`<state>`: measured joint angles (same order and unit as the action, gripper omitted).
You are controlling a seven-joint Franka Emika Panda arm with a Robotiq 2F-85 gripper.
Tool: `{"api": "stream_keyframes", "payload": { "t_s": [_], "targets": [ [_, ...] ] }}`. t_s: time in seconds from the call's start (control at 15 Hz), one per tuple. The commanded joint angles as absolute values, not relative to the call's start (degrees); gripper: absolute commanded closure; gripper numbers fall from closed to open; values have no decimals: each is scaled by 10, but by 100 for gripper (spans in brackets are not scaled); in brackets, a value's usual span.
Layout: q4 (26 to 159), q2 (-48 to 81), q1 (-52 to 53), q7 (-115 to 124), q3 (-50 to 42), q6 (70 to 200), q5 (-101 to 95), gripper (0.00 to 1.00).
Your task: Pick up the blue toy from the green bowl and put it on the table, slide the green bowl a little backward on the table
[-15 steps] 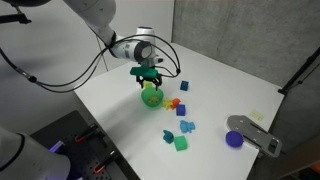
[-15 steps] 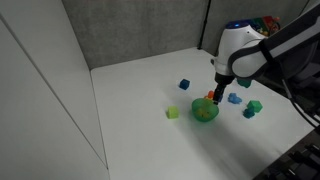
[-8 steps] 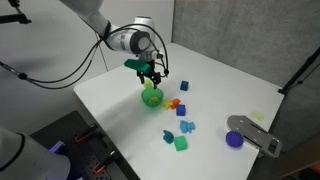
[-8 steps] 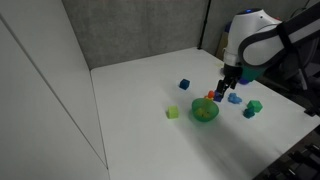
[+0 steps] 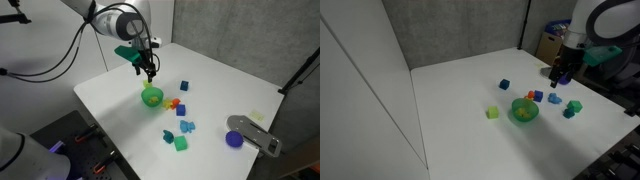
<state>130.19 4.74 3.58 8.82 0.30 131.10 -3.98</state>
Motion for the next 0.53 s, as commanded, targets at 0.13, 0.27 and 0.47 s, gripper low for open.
{"api": "stream_keyframes", "payload": {
  "t_s": [0.13,0.27,0.47],
  "targets": [
    [1295,-36,17,75,2,1220,-35,0],
    [1279,-55,12,66,1,1187,-29,0],
    [1259,-84,10,74,4,1155,-34,0]
  ]
}}
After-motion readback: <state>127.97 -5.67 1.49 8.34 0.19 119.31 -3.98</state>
